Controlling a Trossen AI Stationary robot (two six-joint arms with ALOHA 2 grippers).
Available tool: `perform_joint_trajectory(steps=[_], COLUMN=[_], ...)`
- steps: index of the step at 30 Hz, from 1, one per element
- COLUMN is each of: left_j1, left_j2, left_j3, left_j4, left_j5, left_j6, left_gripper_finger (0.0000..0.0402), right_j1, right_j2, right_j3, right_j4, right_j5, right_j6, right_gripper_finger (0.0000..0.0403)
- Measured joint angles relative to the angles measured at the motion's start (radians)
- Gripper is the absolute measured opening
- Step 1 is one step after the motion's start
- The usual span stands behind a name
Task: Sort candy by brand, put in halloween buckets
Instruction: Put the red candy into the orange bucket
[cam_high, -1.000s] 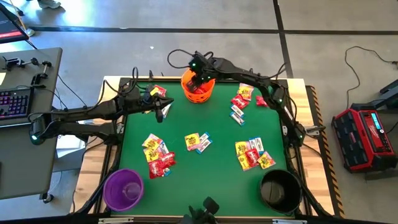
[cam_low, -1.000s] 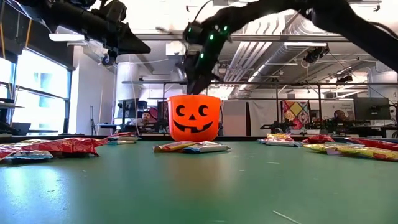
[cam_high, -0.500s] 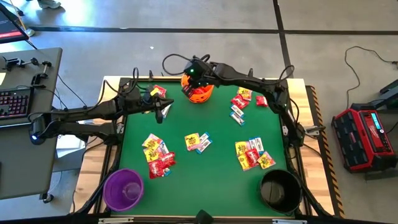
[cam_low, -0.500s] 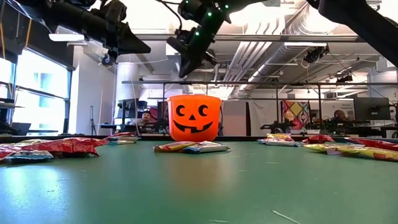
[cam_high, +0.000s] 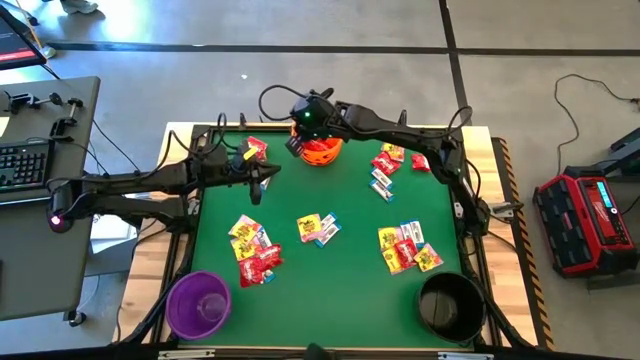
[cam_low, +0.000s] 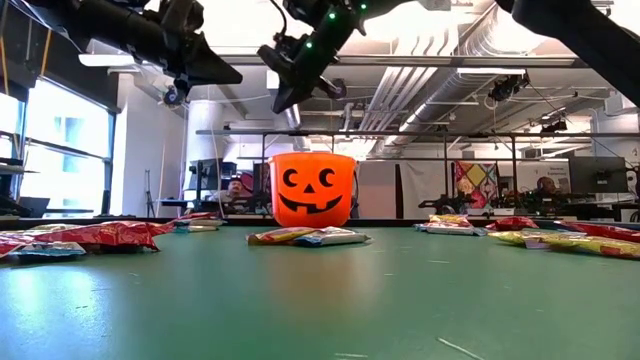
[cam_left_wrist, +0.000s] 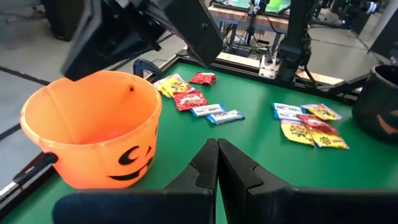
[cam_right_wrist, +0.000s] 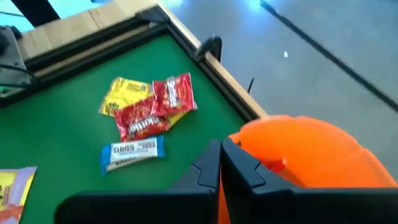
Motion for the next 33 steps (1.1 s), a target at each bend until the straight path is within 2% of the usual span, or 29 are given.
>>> perform_joint_trajectory(steps=[8,14,21,26,33], left_j1=[-0.006,-0.006,-0.006,-0.011,-0.011], left_j2=[0.0,0.0,0.0,0.0,0.0], left_j3=[0.0,0.0,0.0,0.0,0.0], left_j4=[-0.007,-0.02,-0.021,-0.022,-0.03], left_j5=[-0.009,-0.011,-0.01,-0.008,0.008], left_j6=[0.05,0.06,0.076,0.067,0.03], left_gripper_finger=[0.0,0.0,0.0,0.0,0.0], right_j1=[0.03,0.072,0.109,0.156,0.165], right_j2=[0.0,0.0,-0.005,-0.029,-0.12], right_j3=[0.0,-0.004,-0.166,-0.223,-0.374], right_j4=[0.028,0.036,0.159,0.186,0.266], right_j5=[0.003,0.044,0.044,0.045,0.052], right_j6=[-0.052,-0.059,0.001,0.029,0.039], right_gripper_finger=[0.0,0.0,0.0,0.0,0.0])
